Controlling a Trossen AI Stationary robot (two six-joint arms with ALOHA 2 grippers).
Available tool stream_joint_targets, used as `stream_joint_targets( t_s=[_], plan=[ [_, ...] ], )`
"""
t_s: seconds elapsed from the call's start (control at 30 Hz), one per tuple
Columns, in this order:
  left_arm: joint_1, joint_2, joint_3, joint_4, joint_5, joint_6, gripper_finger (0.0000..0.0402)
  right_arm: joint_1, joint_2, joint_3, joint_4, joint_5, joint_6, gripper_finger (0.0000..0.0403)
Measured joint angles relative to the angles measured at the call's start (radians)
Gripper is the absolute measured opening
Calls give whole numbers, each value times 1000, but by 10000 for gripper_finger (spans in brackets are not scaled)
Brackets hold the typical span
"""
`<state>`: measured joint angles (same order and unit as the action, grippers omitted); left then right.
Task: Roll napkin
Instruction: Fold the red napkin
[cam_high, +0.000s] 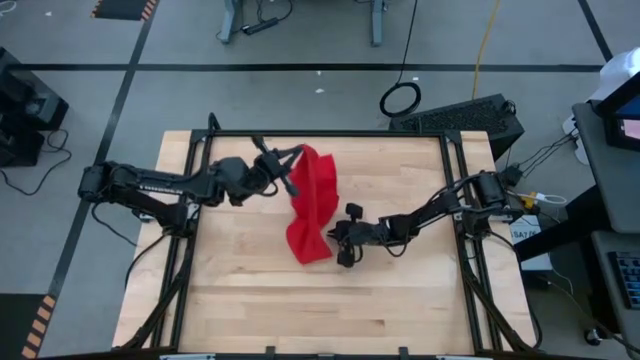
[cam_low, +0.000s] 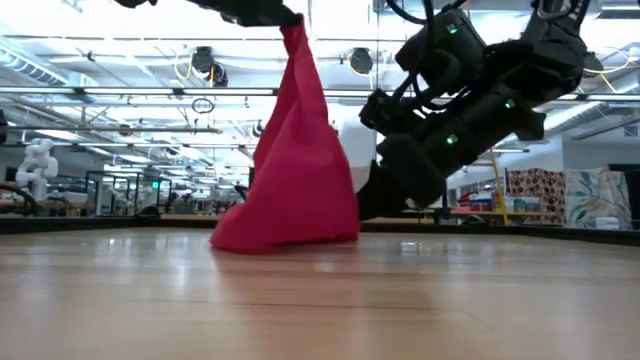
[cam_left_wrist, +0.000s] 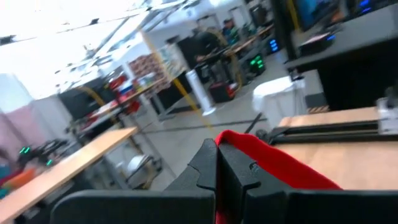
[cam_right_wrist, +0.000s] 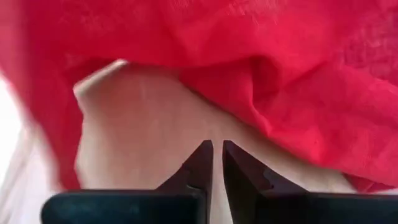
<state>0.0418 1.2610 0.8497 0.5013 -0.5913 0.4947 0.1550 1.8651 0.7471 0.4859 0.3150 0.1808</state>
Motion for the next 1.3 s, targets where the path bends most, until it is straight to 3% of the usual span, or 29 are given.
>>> stream_joint_targets(
  t_s=[0.17, 0.4, 0.57, 0.77, 0.97, 1.3],
  plan=[
    [33, 1, 0, -80, -4, -44, 1, -61, -22, 0, -148, -28, -25, 62],
    [63, 0, 0, -102, -13, -62, 1, -92, -57, -1, -202, -287, -52, 152],
    [106, 0, 0, -102, -18, -67, 1, -57, -46, -1, -107, -320, -162, 197],
    [150, 0, 0, -124, -39, -71, 1, -26, -31, -1, 33, -323, -294, 216],
    [149, 0, 0, -152, -65, -117, 1, -31, -31, -1, 96, -315, -280, 180],
    [133, 0, 0, -160, -52, -168, 1, -26, -30, -1, 102, -315, -228, 10]
  ],
)
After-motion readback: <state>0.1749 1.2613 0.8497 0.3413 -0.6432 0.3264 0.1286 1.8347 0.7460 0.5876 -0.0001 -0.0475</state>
